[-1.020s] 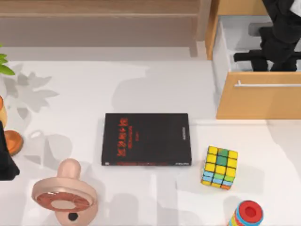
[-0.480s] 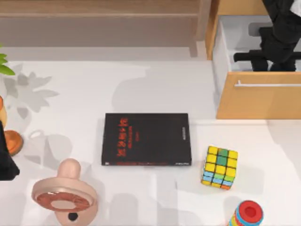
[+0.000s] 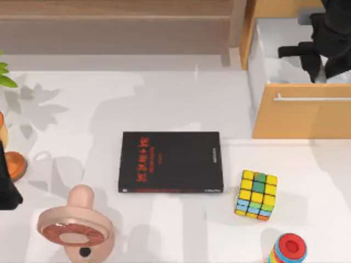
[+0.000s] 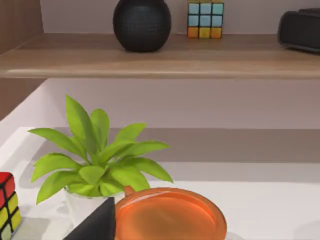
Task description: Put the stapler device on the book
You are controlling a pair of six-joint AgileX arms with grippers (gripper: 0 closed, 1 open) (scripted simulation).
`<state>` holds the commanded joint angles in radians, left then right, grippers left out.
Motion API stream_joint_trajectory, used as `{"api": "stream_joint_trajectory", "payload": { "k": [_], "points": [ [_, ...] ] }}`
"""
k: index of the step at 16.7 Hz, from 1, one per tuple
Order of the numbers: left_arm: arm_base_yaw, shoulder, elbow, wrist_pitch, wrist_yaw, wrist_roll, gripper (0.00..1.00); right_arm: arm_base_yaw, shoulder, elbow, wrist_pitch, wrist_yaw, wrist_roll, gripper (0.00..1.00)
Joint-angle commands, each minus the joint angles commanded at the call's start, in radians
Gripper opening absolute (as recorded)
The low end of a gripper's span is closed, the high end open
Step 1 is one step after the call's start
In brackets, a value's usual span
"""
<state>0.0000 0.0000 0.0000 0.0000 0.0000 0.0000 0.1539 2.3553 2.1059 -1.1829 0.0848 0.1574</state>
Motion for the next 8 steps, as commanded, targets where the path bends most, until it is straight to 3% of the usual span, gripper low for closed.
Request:
{"api": "stream_joint_trajectory", "payload": {
  "k": [8],
  "points": [
    [0.000, 0.000, 0.000, 0.000, 0.000, 0.000, 1.00, 0.148, -0.146, 0.098, -0.067, 0.085, 0.205, 0.00]
  ]
}}
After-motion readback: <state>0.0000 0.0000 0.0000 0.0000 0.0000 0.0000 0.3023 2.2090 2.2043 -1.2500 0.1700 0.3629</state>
